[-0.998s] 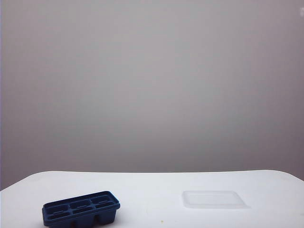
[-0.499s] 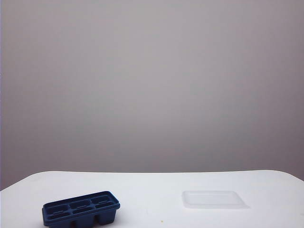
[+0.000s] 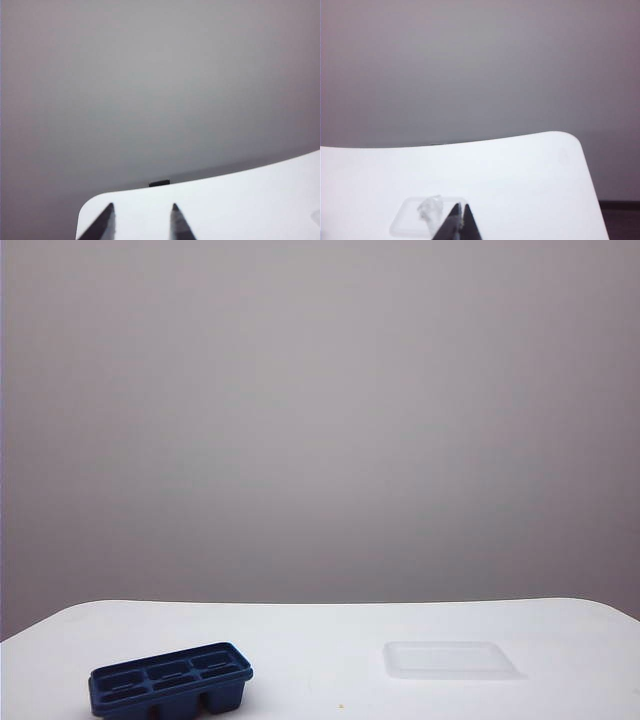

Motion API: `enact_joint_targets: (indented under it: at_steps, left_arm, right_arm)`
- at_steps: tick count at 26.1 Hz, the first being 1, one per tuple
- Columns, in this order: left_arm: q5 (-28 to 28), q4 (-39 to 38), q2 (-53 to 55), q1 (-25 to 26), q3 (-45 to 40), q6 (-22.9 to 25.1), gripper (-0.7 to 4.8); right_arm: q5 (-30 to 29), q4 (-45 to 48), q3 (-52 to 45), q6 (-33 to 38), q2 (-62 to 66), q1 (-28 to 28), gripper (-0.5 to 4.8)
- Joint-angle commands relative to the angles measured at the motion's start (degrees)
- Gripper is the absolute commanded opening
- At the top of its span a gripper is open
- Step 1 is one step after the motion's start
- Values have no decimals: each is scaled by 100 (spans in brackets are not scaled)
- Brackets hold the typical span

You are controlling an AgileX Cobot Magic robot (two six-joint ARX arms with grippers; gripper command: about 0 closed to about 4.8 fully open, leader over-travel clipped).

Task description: Pick up the ice cube tray, remove its lid, and then place both the tray and the lid back on the table.

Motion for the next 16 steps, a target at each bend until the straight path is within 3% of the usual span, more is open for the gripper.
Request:
enact_joint_targets:
  at_steps: [1, 3, 8, 11, 16]
  left_arm:
    - [133, -81, -48, 4, 7, -278, 67]
    - [258, -109, -334, 2, 0, -337, 56]
    - [127, -1130, -1534, 2, -223, -459, 52]
    - [151, -1189, -1495, 22, -402, -525, 51]
    - [402, -1528, -1495, 623, -404, -356, -5]
  right_arm:
    - [-33, -181, -35, -122, -11, 0, -8]
    - [-33, -107, -35, -120, -11, 0, -8]
    - [-33, -221, -35, -129, -15, 0, -8]
    - [-57, -350, -35, -221, -15, -2, -8]
    - [-74, -662, -35, -221, 2, -15, -7]
